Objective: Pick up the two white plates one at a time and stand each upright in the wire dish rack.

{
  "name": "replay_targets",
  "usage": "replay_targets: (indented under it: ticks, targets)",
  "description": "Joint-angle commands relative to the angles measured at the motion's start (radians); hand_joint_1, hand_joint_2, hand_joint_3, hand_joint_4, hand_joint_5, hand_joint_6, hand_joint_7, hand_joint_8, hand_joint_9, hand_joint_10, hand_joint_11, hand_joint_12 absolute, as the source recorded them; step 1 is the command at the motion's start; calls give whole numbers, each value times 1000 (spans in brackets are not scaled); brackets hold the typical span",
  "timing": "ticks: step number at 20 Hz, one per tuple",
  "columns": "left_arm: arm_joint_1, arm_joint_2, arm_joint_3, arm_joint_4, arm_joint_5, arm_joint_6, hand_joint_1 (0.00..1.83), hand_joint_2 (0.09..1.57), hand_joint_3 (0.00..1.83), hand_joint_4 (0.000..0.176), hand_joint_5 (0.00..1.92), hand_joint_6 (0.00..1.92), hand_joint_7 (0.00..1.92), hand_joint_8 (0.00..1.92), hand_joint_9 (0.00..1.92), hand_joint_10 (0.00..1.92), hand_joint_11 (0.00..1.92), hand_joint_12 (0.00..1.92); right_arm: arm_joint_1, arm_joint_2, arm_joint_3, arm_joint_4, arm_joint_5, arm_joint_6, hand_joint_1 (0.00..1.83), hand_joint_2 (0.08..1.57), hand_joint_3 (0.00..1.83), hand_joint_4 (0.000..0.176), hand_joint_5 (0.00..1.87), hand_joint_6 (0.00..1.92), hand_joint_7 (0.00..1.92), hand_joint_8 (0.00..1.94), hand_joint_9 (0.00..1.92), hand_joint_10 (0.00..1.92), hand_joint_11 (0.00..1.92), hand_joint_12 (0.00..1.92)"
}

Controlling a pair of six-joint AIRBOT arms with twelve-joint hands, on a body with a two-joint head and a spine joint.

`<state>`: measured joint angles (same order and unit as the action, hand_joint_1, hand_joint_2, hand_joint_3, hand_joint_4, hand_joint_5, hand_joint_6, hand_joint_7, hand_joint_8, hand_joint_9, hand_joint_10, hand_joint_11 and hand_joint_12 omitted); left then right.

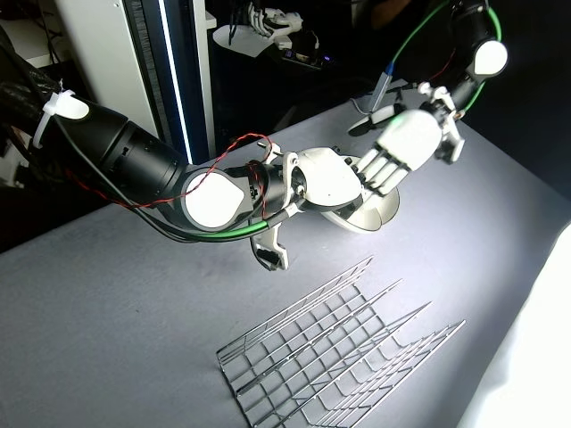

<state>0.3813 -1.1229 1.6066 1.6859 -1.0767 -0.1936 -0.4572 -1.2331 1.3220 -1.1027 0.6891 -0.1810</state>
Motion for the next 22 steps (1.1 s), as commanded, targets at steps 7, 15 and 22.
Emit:
replay_targets:
  ticks: [7, 15, 22]
  targets:
    - [-76, 117, -46, -61, -47, -46, 0, 1069, 6, 0, 0, 0, 0, 0, 0, 0, 0, 0, 57, 72, -46, 92, 77, 12, 1361, 1137, 0, 0, 918, 1136, 922, 931, 866, 1231, 710, 1079]
    - [-78, 200, -39, -45, -53, -69, 0, 1068, 4, 0, 0, 0, 0, 0, 0, 0, 0, 0, 139, 166, -166, 189, 88, 21, 1372, 1112, 1, 0, 936, 1076, 999, 871, 910, 1146, 804, 965]
    - [-74, 236, -34, -31, -51, -70, 0, 1042, 0, 0, 11, 4, 0, 0, 0, 0, 0, 0, 178, 234, -240, 315, 87, 36, 1373, 1120, 0, 0, 846, 1150, 968, 924, 974, 1113, 828, 969]
